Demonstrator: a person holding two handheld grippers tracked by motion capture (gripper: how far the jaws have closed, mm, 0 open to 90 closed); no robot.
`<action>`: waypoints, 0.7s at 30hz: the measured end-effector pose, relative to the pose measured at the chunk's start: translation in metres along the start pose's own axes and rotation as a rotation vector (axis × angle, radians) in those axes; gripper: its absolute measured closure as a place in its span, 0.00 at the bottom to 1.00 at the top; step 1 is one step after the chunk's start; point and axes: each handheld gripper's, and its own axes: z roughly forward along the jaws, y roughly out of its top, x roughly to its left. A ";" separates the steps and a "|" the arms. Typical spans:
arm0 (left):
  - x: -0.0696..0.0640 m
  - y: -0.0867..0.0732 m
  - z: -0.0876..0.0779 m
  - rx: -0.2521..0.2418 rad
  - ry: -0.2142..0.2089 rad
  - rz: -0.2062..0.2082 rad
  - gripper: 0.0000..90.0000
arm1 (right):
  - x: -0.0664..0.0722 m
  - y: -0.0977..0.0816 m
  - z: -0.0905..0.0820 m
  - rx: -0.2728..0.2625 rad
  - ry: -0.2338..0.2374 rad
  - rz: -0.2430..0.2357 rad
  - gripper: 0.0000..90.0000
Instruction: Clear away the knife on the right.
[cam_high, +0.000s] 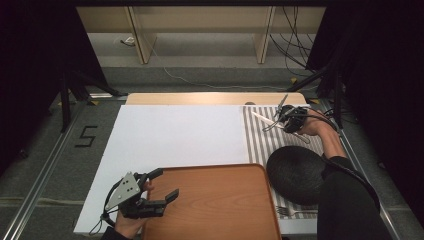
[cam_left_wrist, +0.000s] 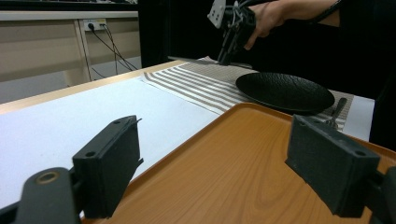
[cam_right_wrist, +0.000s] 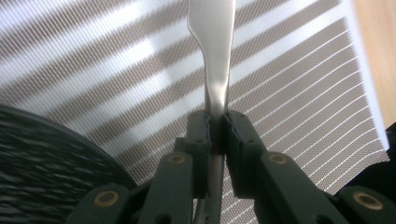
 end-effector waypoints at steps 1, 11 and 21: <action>0.000 0.000 0.000 0.001 -0.001 0.001 0.19 | 0.000 0.000 -0.003 -0.019 0.006 0.013 0.90; 0.000 0.000 0.001 0.006 0.003 0.000 0.19 | 0.008 -0.005 -0.034 -0.189 0.119 0.125 0.90; 0.000 0.000 0.001 -0.001 0.004 -0.004 0.19 | 0.034 -0.006 -0.057 -0.358 0.265 0.163 0.90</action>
